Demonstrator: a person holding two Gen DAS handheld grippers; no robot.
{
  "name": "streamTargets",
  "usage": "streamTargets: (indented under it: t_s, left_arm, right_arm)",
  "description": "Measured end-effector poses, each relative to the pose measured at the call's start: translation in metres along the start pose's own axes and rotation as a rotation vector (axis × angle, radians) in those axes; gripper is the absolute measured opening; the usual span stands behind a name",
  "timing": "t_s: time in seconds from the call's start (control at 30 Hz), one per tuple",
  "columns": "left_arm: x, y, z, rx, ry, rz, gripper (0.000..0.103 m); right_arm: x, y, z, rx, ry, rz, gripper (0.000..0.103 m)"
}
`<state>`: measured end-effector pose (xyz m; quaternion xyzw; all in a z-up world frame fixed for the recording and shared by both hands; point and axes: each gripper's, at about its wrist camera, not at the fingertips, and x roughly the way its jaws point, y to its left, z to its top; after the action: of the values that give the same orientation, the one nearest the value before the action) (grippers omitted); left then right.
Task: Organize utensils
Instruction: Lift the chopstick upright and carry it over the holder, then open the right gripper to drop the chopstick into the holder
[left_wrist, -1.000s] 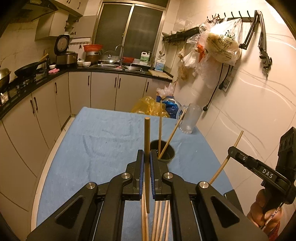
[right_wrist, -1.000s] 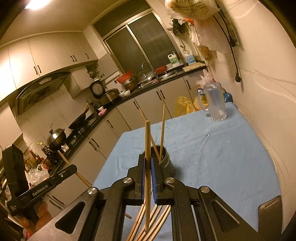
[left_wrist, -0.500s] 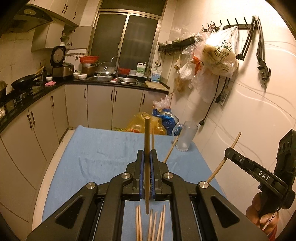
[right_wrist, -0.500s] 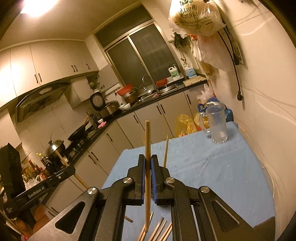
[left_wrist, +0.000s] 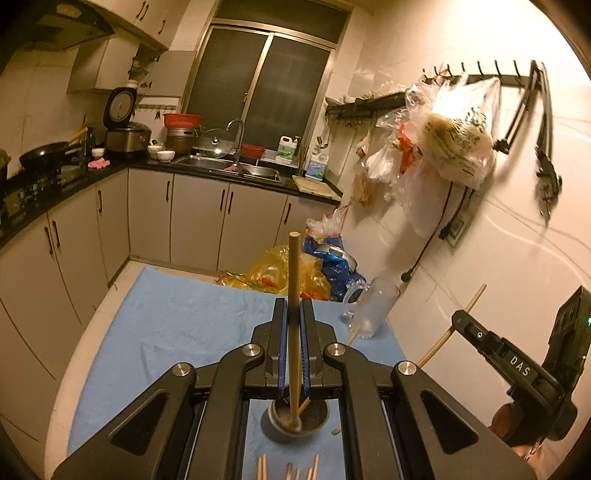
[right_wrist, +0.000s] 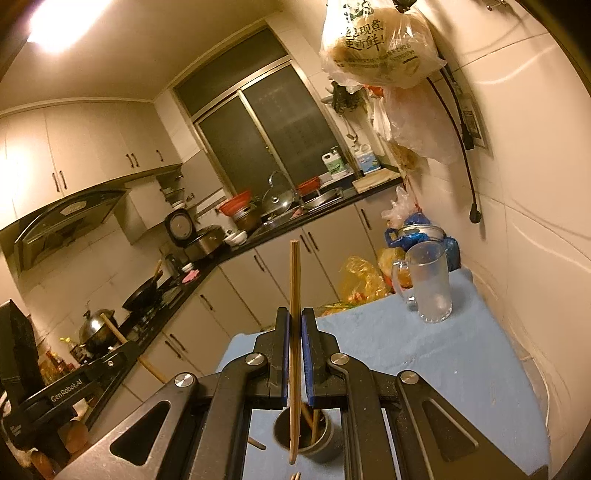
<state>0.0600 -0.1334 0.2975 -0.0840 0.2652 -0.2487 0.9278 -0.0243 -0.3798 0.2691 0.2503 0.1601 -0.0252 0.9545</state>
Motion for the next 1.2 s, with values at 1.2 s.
streamTargets:
  t_s: [1.2]
  left_arm:
    - [0.054, 0.021, -0.056, -0.023, 0.147, -0.02, 0.027]
  right_arm:
    - [0.055, -0.025, -0.058, 0.044, 0.198, 0.007, 0.015]
